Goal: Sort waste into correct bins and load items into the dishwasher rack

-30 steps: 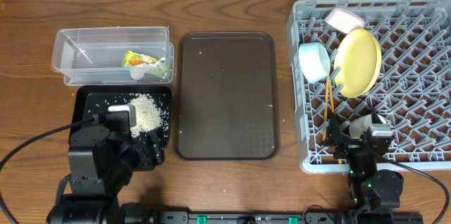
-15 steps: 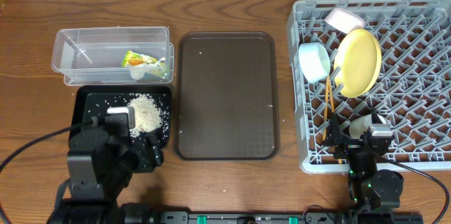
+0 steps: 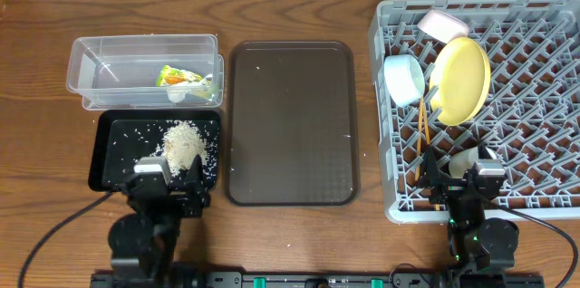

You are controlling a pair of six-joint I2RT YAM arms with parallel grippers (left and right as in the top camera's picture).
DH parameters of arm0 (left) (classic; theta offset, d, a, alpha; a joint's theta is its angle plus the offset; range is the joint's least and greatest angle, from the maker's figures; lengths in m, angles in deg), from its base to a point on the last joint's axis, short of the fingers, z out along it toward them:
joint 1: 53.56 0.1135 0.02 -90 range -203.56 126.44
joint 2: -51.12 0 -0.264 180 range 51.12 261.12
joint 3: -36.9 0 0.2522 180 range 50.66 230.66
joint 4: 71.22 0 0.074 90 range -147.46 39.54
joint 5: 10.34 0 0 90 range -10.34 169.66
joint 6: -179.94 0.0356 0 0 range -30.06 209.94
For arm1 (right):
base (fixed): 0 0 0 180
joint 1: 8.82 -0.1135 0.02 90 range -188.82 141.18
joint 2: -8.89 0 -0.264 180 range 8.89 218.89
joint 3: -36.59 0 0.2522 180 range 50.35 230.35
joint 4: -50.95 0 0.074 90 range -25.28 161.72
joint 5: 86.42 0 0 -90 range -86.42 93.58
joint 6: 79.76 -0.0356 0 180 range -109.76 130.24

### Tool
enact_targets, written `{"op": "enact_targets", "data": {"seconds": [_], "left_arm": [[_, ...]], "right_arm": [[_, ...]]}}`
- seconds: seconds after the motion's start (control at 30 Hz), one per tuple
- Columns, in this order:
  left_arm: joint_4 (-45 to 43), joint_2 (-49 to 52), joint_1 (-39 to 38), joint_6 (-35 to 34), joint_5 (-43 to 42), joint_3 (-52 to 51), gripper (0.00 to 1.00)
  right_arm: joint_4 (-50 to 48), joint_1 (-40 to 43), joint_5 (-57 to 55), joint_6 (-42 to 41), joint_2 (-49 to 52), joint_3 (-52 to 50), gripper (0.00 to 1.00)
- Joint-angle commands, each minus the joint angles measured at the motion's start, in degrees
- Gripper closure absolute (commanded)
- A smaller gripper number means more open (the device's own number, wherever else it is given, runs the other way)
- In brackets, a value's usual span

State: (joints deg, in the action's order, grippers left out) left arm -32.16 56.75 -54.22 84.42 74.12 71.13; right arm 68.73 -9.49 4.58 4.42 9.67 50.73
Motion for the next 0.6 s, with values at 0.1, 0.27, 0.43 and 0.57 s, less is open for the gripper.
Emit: {"op": "enact_targets", "data": {"seconds": [0.1, 0.27, 0.43, 0.57], "left_arm": [[-15.41, -5.38, -0.02, 0.96, 1.14, -10.29, 0.22], [-29.51, -5.53, -0.02, 0.98, 3.48, -16.83, 0.22], [-31.47, -5.53, -0.04, 0.94, 3.45, -20.28, 0.22], [-24.98, -5.53, -0.02, 0.96, 3.45, -20.24, 0.22]], "right_arm": [[0.20, -0.85, -0.57, 0.33, -0.46, -0.07, 0.01], [0.20, -0.85, -0.57, 0.33, -0.46, -0.07, 0.01], [0.20, -0.87, -0.57, 0.33, -0.46, -0.07, 0.01], [0.20, -0.85, -0.57, 0.33, -0.46, -0.07, 0.01]]}}
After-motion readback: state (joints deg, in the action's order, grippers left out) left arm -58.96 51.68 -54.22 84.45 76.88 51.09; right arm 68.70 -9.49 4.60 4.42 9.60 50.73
